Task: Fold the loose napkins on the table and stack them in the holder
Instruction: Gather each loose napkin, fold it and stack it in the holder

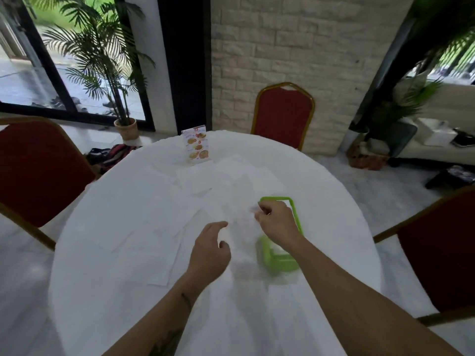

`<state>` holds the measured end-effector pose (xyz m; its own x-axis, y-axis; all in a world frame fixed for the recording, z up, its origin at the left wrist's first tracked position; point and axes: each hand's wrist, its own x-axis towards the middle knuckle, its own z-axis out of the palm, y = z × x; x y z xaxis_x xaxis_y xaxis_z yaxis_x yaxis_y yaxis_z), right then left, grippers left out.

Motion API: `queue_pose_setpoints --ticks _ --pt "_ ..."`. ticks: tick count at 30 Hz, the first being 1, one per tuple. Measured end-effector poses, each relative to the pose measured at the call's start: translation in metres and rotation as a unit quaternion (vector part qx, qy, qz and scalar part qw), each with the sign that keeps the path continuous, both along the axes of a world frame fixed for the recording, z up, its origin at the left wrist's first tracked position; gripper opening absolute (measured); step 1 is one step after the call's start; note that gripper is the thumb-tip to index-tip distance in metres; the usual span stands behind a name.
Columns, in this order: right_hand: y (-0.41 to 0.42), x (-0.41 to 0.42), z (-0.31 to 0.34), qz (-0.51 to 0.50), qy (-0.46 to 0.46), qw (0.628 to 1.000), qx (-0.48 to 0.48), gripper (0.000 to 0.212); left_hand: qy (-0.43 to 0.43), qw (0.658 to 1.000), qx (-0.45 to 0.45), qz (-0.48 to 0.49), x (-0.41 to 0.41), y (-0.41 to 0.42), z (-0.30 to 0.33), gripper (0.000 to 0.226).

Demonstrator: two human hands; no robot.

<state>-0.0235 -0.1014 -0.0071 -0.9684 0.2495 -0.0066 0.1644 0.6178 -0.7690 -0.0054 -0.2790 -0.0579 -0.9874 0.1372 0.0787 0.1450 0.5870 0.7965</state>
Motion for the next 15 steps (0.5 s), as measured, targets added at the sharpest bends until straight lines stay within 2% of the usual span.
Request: queue_pose_setpoints --ticks 2,4,7,15 --pt "0.03 -0.001 0.0 -0.059 -0.02 0.998 -0.03 0.011 0.004 1.0 0.0 -0.025 -0.005 0.02 0.007 0.048" --pt "0.056 -0.001 -0.008 -0.103 -0.068 0.991 -0.047 0.016 -0.003 0.999 -0.006 -0.042 -0.009 0.04 0.009 0.048" --pt "0.083 0.003 -0.022 -0.114 -0.133 0.983 -0.054 0.015 -0.028 0.998 -0.028 -0.054 -0.007 0.069 0.007 0.05" --pt "0.105 0.003 -0.033 -0.099 -0.175 0.978 -0.052 0.006 -0.075 0.983 -0.133 -0.106 0.003 0.119 -0.009 0.053"
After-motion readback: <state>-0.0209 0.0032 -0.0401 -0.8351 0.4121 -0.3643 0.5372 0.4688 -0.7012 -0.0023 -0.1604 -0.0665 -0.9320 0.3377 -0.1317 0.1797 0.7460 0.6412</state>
